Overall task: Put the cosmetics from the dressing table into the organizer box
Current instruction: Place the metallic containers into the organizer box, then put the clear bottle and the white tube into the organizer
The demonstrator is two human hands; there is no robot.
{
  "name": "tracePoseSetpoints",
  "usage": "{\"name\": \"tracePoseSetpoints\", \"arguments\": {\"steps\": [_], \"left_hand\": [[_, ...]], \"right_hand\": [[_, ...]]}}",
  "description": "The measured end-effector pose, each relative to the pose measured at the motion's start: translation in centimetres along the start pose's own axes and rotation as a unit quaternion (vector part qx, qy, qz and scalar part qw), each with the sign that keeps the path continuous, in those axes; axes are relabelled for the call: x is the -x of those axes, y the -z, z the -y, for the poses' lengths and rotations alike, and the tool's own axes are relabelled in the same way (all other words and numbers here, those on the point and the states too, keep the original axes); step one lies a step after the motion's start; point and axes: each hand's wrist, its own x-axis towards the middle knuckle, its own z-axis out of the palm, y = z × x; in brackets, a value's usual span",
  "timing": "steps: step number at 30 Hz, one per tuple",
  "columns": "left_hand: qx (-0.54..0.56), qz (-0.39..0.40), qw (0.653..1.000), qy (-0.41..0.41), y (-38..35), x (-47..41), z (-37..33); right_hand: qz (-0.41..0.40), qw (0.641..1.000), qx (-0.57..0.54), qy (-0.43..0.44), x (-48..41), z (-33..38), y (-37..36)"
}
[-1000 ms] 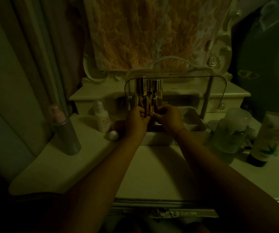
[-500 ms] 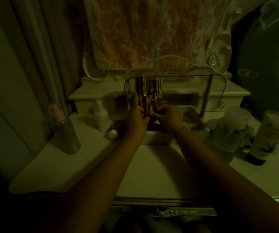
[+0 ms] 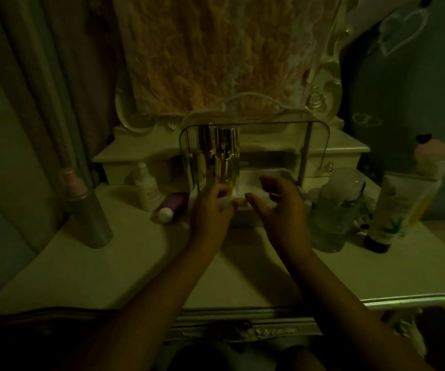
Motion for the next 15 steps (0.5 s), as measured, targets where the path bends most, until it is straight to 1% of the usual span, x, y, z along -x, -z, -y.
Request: {"name": "tracePoseSetpoints", "arguments": {"steps": [3,6,8,11,13,15], "left_hand": [[0.002,0.048,0.999,-0.016,-1.7,1.8,-1.4],[0.028,0.115,0.993,-0.012,-4.0,3.0,-3.1],[0.074,0.166,0.983,0.014,-5.4,3.6,-4.2],[0.145,0.220,0.962,0.073,-7.3,4.3,-5.5],[0.163,0.237,0.954,0.087,-8.3,4.6,-5.9],[0.167,0.248,0.950,0.088,-9.0,4.7,-6.1]], "right_hand": [[-0.067,0.997,-0.008,0.022,2.7,0.8,3.7],[-0.175,0.984,0.006,-0.001,4.0,0.2,6.9],[-0.221,0.974,0.037,-0.020,4.3,-0.7,8.3],[-0.229,0.970,0.064,-0.046,4.6,-2.1,9.1],[-0.213,0.973,0.069,-0.059,5.0,-2.8,9.1],[-0.188,0.978,0.049,-0.080,5.2,-3.6,9.0]]}}
